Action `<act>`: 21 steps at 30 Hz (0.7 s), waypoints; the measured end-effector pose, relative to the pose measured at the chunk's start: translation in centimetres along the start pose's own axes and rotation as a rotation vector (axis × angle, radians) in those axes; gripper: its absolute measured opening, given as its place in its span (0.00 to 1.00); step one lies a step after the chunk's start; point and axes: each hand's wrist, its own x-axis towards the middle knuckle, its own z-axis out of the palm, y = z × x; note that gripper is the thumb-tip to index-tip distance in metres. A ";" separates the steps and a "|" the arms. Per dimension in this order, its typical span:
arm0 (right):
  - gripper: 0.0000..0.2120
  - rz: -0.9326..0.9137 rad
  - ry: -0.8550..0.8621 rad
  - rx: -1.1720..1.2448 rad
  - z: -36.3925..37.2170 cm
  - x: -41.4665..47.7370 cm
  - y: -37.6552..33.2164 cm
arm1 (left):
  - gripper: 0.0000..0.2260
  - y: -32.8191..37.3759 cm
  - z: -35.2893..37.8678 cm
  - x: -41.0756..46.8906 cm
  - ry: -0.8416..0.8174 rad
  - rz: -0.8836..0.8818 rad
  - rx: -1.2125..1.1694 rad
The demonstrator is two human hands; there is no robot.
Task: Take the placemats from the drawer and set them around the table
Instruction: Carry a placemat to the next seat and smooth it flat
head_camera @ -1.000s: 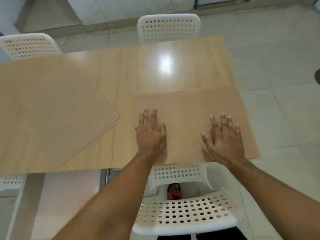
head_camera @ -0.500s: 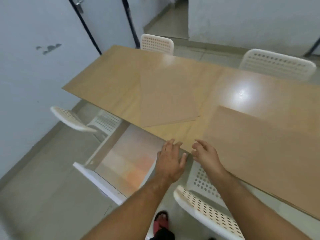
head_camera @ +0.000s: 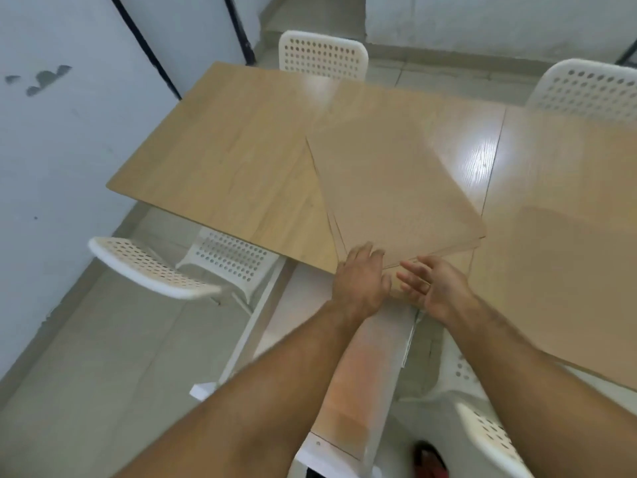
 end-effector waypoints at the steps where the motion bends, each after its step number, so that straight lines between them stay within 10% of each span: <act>1: 0.07 0.009 0.013 0.012 0.2 0.4 0.1 | 0.25 -0.2 0.0 1.3 -0.022 0.013 0.027; 21: 0.11 0.124 0.058 0.510 0.5 3.5 0.4 | 0.24 -0.5 2.7 7.2 -0.013 0.240 0.299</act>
